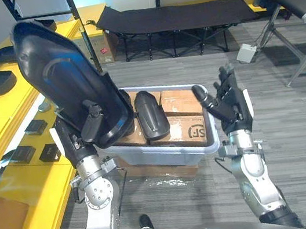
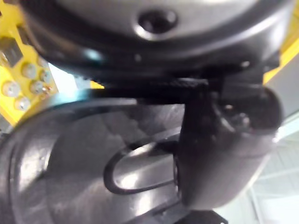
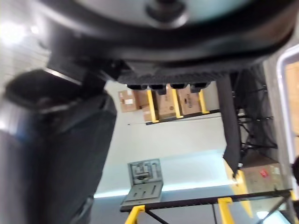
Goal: Walk over and take three plastic housings, then place them on the shelf
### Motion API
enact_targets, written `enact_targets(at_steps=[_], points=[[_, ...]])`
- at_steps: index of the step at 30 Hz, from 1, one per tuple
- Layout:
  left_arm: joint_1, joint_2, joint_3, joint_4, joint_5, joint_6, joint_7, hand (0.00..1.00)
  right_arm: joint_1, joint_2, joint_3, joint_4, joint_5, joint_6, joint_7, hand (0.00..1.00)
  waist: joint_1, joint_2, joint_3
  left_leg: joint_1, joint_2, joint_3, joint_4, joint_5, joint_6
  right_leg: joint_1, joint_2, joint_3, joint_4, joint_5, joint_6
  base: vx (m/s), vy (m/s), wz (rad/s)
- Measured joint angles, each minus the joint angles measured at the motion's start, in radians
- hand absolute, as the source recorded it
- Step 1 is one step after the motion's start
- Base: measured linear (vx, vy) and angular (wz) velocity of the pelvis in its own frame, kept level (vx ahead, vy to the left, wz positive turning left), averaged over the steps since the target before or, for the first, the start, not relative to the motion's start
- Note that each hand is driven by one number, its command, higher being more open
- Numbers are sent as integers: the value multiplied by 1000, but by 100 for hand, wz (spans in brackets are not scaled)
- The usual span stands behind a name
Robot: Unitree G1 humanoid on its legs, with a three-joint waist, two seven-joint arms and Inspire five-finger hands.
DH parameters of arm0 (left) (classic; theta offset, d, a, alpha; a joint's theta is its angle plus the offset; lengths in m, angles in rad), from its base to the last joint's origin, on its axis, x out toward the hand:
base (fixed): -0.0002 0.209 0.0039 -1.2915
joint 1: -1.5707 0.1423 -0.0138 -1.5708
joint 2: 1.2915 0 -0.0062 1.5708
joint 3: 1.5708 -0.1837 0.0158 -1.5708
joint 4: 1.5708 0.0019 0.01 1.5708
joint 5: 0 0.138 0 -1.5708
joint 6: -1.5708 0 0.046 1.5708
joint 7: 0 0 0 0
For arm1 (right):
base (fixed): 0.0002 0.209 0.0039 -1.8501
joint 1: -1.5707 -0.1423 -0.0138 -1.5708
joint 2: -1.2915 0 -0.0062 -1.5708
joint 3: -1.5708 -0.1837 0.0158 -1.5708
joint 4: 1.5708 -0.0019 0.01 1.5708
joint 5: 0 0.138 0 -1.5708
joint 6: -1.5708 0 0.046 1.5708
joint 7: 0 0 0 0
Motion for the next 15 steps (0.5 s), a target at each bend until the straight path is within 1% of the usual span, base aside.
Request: enact_targets(at_steps=[1,2,3,5,8,10,13,15], points=[[8,0,-3,-12,0,-20,-16,0,7,6,0,19,-9,23,7,100,-6,0,0,1,0,6,0,3,4,0,0,1,0,0,0,46,-1,-7],[23,0,-7,-23,-4,-46,-38,0,11,7,0,50,-48,69,4,100,-17,1,-1,2,0,8,0,3,4,-1,-1,3,-1,0,0,54,-1,-7],[31,0,-10,-28,-6,-52,-45,0,13,7,-1,67,-61,87,4,100,-19,1,-1,2,0,9,0,3,4,-2,-1,5,-2,0,0,61,0,-10],[61,0,-21,-31,-43,-55,-76,0,39,4,-10,138,-88,148,3,100,-20,4,-2,4,1,18,0,0,3,-8,0,21,-2,0,0,51,1,-13],[125,-2,-20,-29,-95,-54,-100,0,85,4,-21,171,-86,179,1,100,-24,8,-1,4,3,28,0,-2,0,-15,0,24,-2,3,5,41,-1,-12],[158,-9,-13,-29,-149,-54,-116,0,98,3,-31,171,-82,181,-4,100,-24,8,-1,4,5,28,0,-3,0,-15,1,23,-1,2,5,16,-2,-1],[192,-23,29,-28,-164,-54,-121,0,89,3,-35,171,-78,181,-4,100,-21,8,-1,5,5,25,0,-3,-1,-14,2,21,1,1,4,-2,3,2],[210,-23,96,-28,-164,-54,-123,0,76,4,-33,171,-74,180,2,100,-18,9,-1,5,5,17,0,-3,-1,-11,1,14,5,-6,-5,-15,10,8]])
